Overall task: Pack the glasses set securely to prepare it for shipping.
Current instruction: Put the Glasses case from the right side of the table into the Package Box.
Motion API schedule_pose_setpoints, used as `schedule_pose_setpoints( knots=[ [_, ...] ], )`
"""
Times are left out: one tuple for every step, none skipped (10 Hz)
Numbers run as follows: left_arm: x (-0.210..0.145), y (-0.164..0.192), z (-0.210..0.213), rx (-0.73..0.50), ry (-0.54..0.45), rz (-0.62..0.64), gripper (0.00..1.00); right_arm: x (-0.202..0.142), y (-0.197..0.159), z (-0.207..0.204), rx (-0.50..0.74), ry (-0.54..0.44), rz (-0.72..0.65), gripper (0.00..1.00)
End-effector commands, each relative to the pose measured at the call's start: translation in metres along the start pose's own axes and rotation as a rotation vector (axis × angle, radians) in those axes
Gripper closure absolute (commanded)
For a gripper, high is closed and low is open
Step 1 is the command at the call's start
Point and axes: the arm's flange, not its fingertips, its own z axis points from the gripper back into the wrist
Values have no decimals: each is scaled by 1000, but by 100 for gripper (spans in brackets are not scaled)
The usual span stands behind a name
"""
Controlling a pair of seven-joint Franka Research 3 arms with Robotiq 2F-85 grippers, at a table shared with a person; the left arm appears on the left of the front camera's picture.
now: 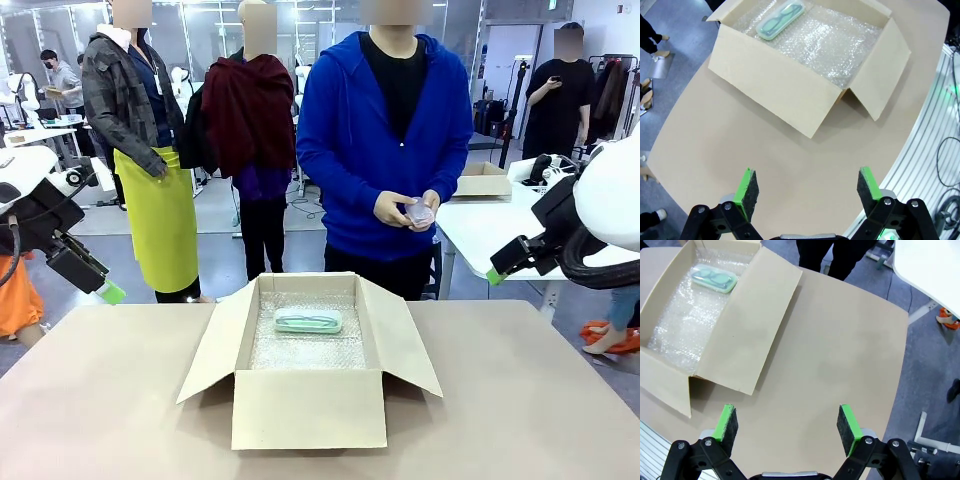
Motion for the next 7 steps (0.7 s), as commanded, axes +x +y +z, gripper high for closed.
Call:
schedule_pose_setpoints(
  knots=[
    [1, 0, 2, -9, -18, 4, 0, 0, 2, -1, -10, -1, -16, 0],
    [1, 0, 2, -9, -18, 4, 0, 0, 2, -1, -10, -1, -16, 0],
    [1, 0, 2, -9, -18, 4, 0, 0, 2, -1, -10, -1, -16, 0],
    [1, 0, 2, -9, -18, 4, 0, 0, 2, -1, -10, -1, -16, 0],
    [1, 0, 2, -9, -18, 4, 0, 0, 2, -1, -10, -1, -16, 0],
    [1, 0, 2, -9, -18, 4, 0, 0, 2, -1, -10, -1, -16, 0],
    [1, 0, 2, -9, -18, 4, 0, 0, 2, -1, -10, -1, -16, 0]
  ],
)
